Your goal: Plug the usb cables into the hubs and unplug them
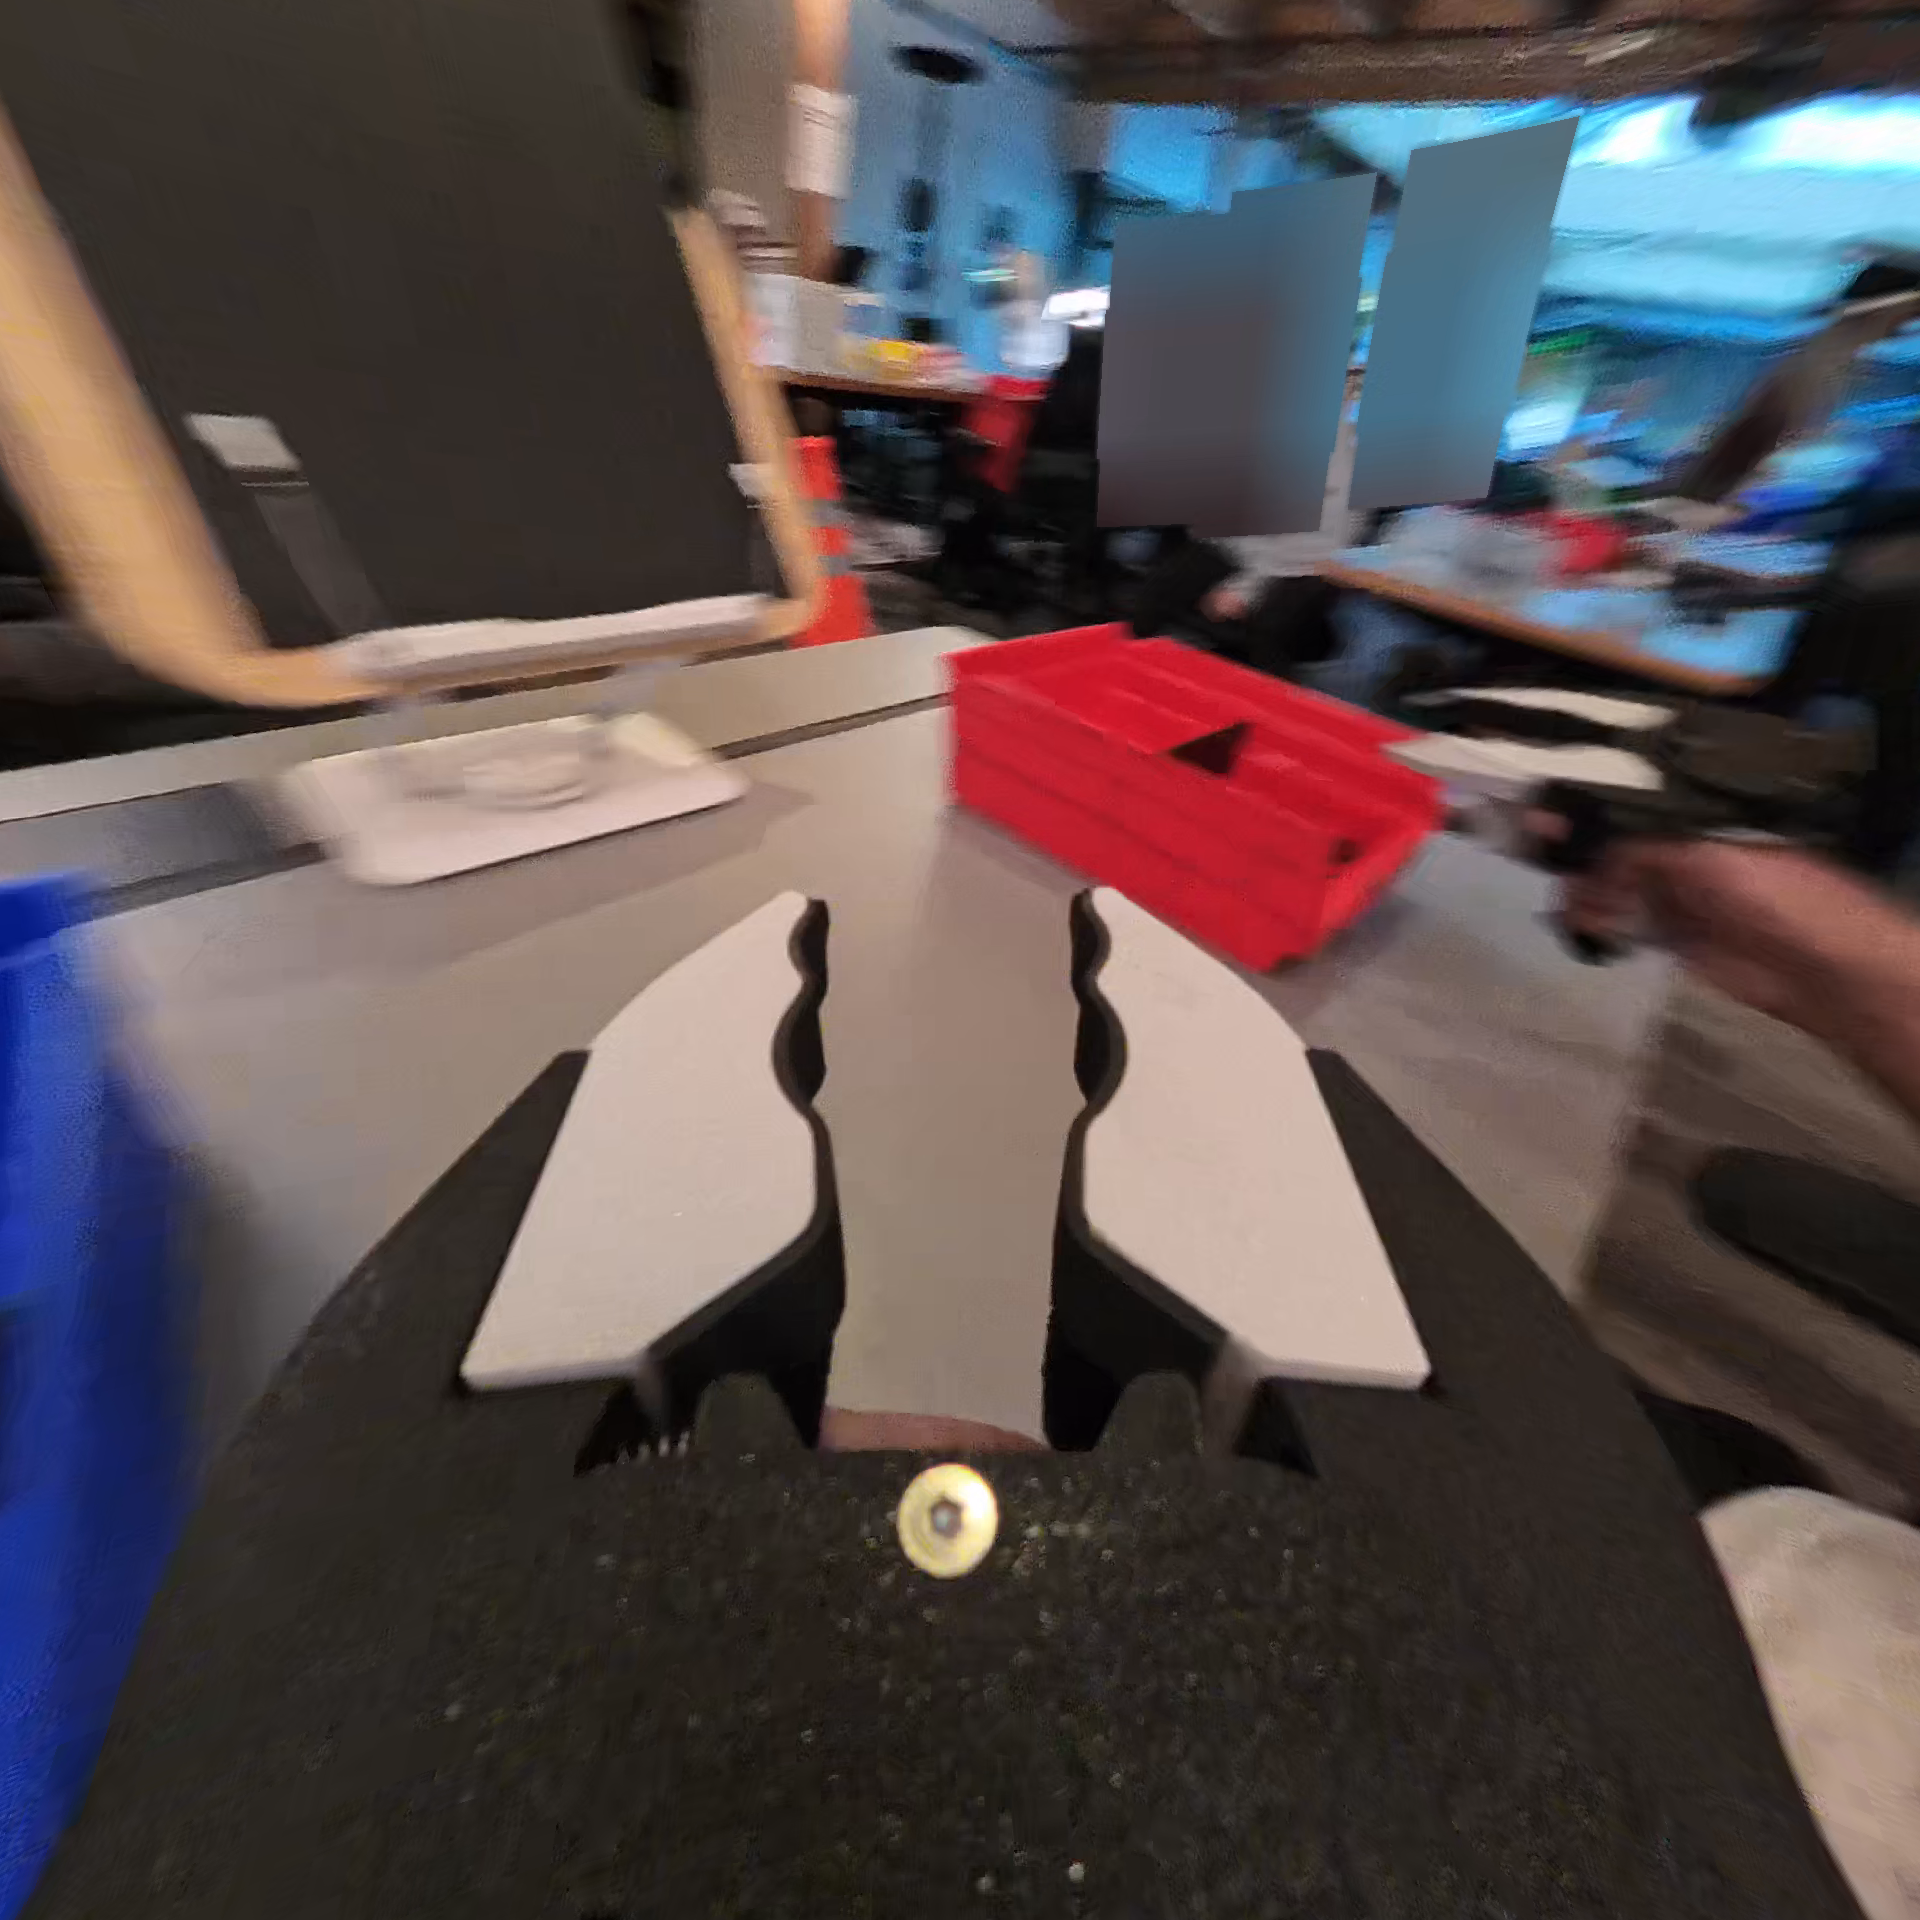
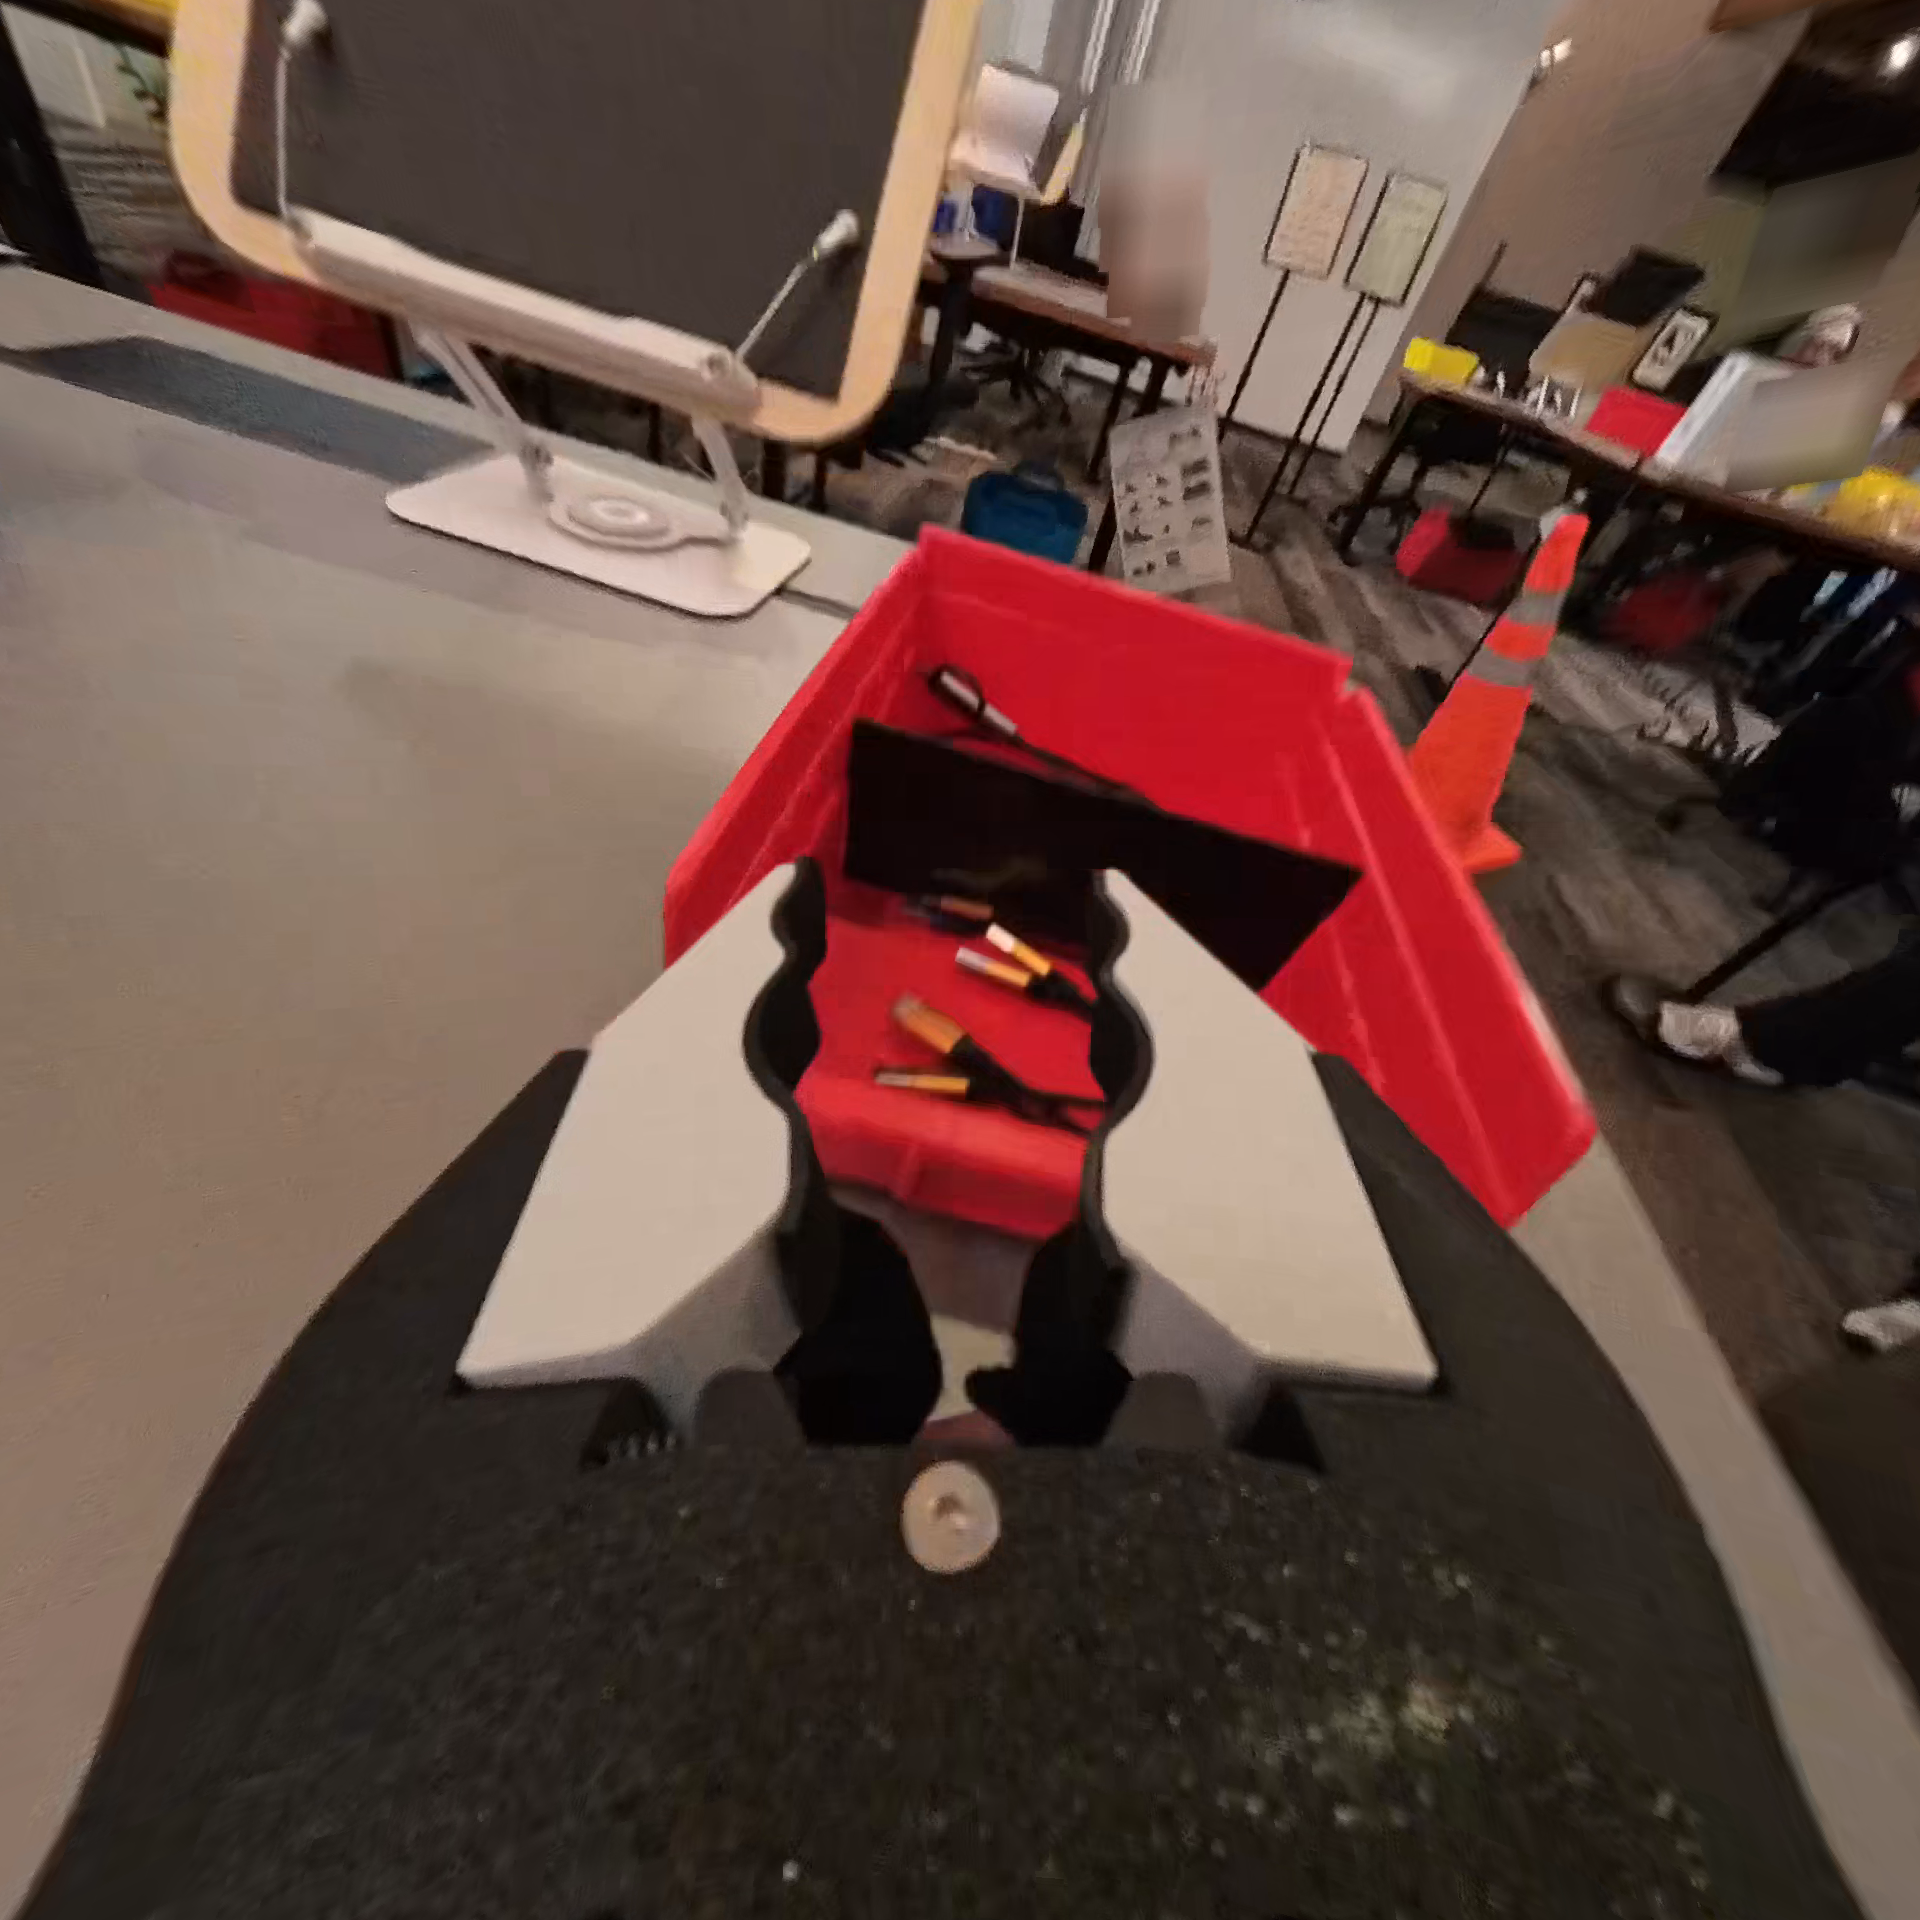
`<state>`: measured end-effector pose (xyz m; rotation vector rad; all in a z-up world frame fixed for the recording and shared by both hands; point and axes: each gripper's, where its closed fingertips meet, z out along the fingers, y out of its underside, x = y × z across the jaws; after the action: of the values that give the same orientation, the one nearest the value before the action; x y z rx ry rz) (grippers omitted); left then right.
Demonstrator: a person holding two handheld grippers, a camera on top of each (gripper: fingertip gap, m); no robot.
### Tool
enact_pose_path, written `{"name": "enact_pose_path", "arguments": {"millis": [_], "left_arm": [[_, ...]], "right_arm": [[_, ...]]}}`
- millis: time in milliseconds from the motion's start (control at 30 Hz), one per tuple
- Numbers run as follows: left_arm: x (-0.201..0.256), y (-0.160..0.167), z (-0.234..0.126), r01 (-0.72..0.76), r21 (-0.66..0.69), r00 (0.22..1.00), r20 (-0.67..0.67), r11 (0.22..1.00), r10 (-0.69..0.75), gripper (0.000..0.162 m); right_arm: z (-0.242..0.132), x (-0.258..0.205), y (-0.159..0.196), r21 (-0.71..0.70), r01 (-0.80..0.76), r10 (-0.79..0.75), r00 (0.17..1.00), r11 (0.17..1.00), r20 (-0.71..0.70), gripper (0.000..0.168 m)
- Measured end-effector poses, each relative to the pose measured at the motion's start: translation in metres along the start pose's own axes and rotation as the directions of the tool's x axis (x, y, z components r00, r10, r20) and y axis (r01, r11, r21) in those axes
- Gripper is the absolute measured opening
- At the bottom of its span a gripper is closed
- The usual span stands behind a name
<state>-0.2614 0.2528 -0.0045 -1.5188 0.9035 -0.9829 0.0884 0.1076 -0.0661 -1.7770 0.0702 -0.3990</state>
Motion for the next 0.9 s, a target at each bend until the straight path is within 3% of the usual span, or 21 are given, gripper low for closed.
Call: {"name": "enact_pose_path", "arguments": {"millis": [67, 167, 267, 367, 500, 567, 900], "left_arm": [[-0.031, 0.019, -0.053, -0.033, -0.059, 0.973, 0.225, 0.998, 0.045, 0.042], [-0.071, 0.064, -0.123, -0.001, -0.131, 0.902, 0.428, 0.991, 0.057, 0.038], [-0.117, 0.105, -0.172, -0.044, -0.244, 0.804, 0.567, 0.969, 0.180, 0.032], [-0.144, 0.092, -0.181, -0.058, -0.192, 0.808, 0.567, 0.980, 0.159, 0.031], [-0.169, 0.136, -0.189, 0.131, -0.237, 0.836, 0.548, 0.963, 0.021, 0.033], [-0.171, 0.139, -0.193, 0.168, -0.214, 0.831, 0.555, 0.962, -0.021, 0.033], [-0.175, 0.135, -0.201, 0.124, -0.235, 0.802, 0.596, 0.964, 0.042, 0.033]], "right_arm": [[-0.010, -0.017, 0.032, -0.026, -0.124, 0.124, 0.992, 0.992, -0.009, 0.046], [-0.006, -0.026, 0.044, -0.077, -0.204, 0.208, 0.977, 0.976, 0.043, 0.046], [0.005, -0.013, 0.053, -0.128, -0.219, 0.226, 0.973, 0.967, 0.044, 0.046], [0.012, -0.001, 0.057, -0.131, -0.241, 0.246, 0.969, 0.962, 0.027, 0.043], [0.016, 0.000, 0.065, -0.177, -0.297, 0.307, 0.951, 0.938, 0.028, 0.042], [0.017, -0.003, 0.065, -0.177, -0.320, 0.332, 0.942, 0.931, 0.042, 0.041], [0.018, -0.001, 0.068, -0.183, -0.349, 0.363, 0.931, 0.919, 0.043, 0.040]]}}
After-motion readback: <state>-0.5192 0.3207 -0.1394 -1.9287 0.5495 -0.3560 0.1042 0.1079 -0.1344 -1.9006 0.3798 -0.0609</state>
